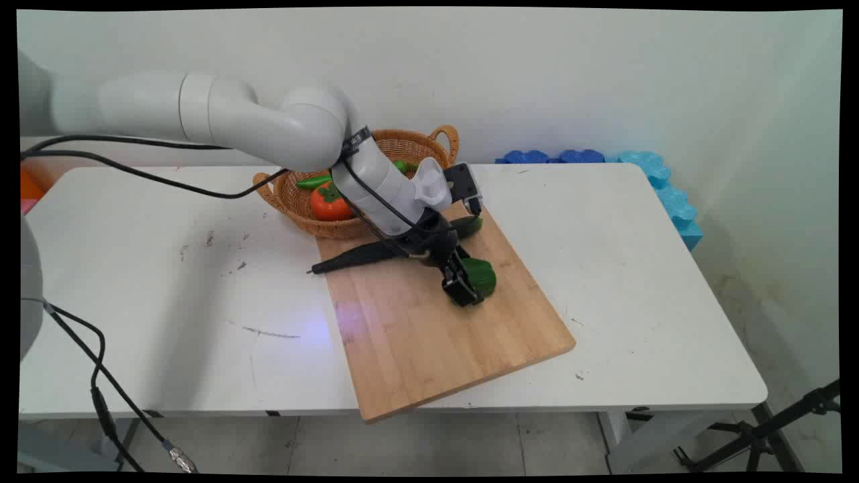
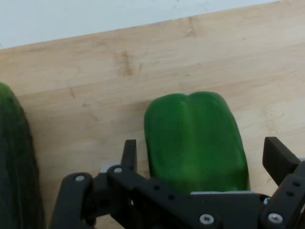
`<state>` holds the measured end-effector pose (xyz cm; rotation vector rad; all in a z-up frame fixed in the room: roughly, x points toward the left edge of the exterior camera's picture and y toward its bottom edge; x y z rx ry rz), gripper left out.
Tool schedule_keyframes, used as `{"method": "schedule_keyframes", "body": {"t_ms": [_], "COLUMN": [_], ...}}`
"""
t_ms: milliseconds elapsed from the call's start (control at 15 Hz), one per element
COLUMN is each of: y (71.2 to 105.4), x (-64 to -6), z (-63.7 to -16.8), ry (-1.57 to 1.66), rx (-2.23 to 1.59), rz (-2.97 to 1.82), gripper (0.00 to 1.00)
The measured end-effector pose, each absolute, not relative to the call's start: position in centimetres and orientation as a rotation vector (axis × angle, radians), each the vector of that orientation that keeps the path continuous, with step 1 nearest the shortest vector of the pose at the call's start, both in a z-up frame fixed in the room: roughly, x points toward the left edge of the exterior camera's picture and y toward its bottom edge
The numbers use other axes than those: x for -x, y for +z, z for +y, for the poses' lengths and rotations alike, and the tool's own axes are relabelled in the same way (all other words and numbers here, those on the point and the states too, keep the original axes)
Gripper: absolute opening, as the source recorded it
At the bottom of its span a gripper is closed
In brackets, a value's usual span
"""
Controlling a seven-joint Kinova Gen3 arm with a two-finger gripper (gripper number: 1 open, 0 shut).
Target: Pick up the potato from the vegetable basket
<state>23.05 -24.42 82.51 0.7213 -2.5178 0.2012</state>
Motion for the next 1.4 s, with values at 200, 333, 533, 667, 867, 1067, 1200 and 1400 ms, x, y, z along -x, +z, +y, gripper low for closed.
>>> {"method": "schedule_keyframes", "body": {"t_ms": [200,333,533,667,867,1067,1200,1400], "y": [82.6,82.9,83.6,84.6,86.6,88.8,90.1,91.5], "x": [-23.3,-23.5,-24.1,-24.7,-25.9,-27.5,-28.9,-31.2], "z": [-24.2,-24.1,-23.9,-23.9,-24.1,-24.7,-25.5,-26.8], "ry": [0.203,0.203,0.198,0.195,0.204,0.226,0.248,0.285], "rx": [-0.691,-0.67,-0.649,-0.629,-0.593,-0.56,-0.541,-0.518], "rz": [-2.521,-2.52,-2.519,-2.518,-2.518,-2.524,-2.533,-2.554], "gripper": [1.0,1.0,1.0,1.0,1.0,1.0,1.0,1.0]}}
